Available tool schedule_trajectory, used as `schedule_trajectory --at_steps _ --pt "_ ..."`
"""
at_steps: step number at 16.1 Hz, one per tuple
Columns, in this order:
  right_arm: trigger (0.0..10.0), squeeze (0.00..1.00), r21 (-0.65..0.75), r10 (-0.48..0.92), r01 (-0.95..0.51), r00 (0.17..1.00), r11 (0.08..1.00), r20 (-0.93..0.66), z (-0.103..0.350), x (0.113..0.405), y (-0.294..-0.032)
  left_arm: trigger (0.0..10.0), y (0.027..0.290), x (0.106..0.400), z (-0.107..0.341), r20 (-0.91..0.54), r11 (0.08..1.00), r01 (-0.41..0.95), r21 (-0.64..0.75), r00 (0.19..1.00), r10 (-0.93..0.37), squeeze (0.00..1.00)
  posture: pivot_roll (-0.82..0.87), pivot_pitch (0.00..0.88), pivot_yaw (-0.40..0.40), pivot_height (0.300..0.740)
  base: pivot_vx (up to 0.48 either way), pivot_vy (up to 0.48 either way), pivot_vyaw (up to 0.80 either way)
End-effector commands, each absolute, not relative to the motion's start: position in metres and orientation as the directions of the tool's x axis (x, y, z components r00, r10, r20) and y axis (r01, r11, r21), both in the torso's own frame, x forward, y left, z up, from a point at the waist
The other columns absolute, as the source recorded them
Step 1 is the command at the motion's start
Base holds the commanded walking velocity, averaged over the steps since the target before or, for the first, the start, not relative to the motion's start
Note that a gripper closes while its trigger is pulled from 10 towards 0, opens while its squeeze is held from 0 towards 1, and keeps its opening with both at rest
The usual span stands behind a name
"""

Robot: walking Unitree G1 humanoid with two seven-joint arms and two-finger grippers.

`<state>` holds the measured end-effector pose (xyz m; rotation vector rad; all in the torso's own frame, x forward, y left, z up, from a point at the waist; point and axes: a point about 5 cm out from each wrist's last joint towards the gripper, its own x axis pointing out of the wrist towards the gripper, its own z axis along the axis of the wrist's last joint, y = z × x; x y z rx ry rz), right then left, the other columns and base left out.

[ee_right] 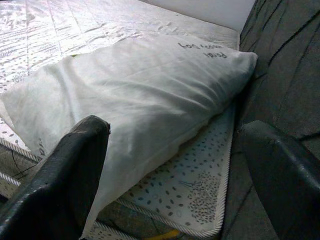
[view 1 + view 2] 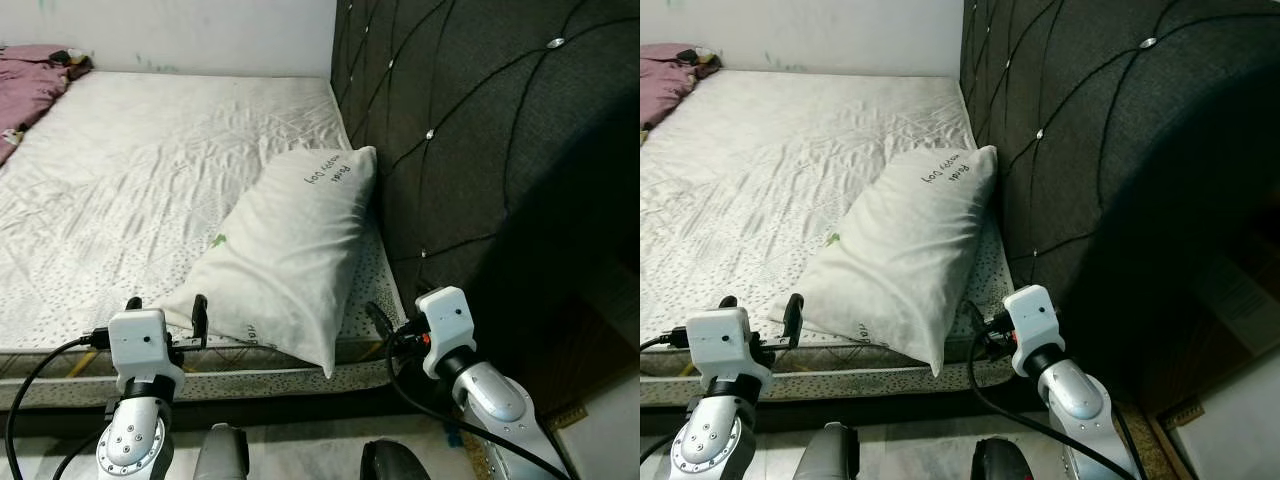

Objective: Clean up the room

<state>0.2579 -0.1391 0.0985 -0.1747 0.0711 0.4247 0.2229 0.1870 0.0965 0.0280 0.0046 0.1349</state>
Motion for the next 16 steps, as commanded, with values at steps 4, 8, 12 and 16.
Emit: schedule_trajectory --at_steps 4,8,12,16 --pt "10.0 0.0 -0.149 0.454 -0.464 0.886 0.873 -0.097 0.1011 0.2603 -0.1314 10.0 0.1798 0.2327 0.103 0.014 0.994 -0.106 0.021 0.994 0.106 0.0 0.01 0.109 -0.029 0.566 0.0 0.0 0.0" --pt "10.0 0.0 -0.137 0.463 -0.474 0.88 0.87 -0.106 0.0994 0.2618 -0.1309 10.0 0.1796 0.2336 0.1025 0.008 0.994 -0.106 0.012 0.994 0.105 0.0 0.01 0.119 -0.029 0.562 0.0 0.0 0.0" --pt "10.0 0.0 -0.162 0.491 -0.501 0.865 0.85 -0.101 0.0993 0.2612 -0.1275 10.0 0.1821 0.2339 0.1009 -0.006 0.992 -0.125 -0.004 0.992 0.125 0.0 0.01 0.119 -0.029 0.562 0.0 0.0 0.4" --pt "10.0 0.0 -0.155 0.489 -0.5 0.866 0.852 -0.1 0.0992 0.2611 -0.128 10.0 0.1817 0.2339 0.1009 -0.009 0.993 -0.122 -0.007 0.993 0.122 0.0 0.01 0.125 -0.03 0.562 0.0 0.0 0.8"
